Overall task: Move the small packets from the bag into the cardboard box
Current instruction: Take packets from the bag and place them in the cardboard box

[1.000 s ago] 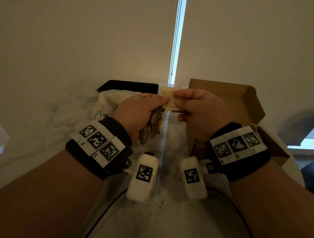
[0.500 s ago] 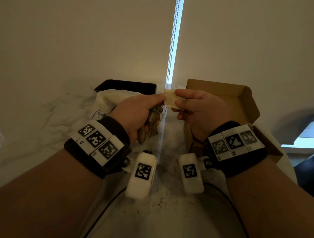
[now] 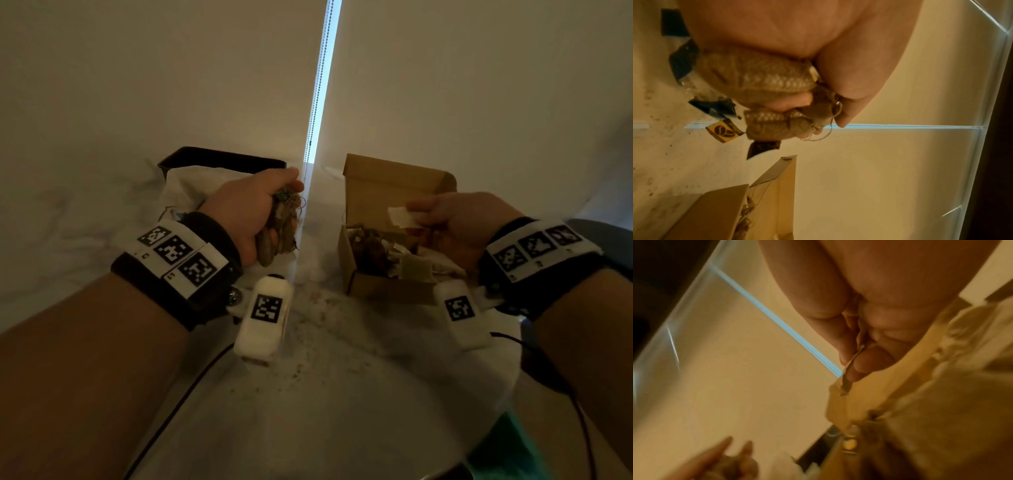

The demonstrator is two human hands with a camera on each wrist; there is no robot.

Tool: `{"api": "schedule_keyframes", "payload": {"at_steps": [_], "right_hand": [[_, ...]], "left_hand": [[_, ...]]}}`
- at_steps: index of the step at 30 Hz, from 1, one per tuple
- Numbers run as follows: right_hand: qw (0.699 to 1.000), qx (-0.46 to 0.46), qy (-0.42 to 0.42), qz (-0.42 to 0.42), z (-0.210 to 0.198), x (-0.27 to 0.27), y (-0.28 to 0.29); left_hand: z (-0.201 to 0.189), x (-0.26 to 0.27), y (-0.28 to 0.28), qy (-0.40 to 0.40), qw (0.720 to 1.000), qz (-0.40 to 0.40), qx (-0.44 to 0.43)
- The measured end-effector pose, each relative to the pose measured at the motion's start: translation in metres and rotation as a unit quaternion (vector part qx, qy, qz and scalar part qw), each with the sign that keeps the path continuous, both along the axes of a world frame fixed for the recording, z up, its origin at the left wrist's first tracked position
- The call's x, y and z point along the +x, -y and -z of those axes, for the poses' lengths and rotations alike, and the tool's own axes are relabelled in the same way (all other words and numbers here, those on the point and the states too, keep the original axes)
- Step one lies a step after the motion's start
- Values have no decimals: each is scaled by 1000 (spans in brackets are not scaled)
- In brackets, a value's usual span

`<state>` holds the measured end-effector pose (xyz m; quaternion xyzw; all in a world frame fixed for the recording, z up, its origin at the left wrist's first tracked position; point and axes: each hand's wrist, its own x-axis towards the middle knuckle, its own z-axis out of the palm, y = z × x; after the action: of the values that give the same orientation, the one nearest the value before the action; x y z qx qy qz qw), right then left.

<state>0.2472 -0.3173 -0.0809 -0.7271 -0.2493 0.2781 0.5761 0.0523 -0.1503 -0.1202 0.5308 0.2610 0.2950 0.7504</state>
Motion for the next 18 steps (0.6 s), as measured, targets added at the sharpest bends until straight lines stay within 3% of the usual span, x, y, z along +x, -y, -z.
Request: {"api": "schedule_keyframes", "payload": {"at_steps": [3,5,10,14,18], "right_hand": [[989,-126,76,14,7,12,-3],[980,-183,78,4,6,12,-8],[929,-334,151,-49,2,3,-16],[901,-351,251,-46,0,11,-17],[831,-401,383,-40,-5,12,-18]], "left_hand": [[1,-1,3,-2,1000,-9,9],[3,-1,4,-4,1000,-13,12],[4,-2,5,-7,1000,-16,12],[3,-2,3,-6,1000,-15,6],[2,-3,2,-11,1000,-13,4]]}}
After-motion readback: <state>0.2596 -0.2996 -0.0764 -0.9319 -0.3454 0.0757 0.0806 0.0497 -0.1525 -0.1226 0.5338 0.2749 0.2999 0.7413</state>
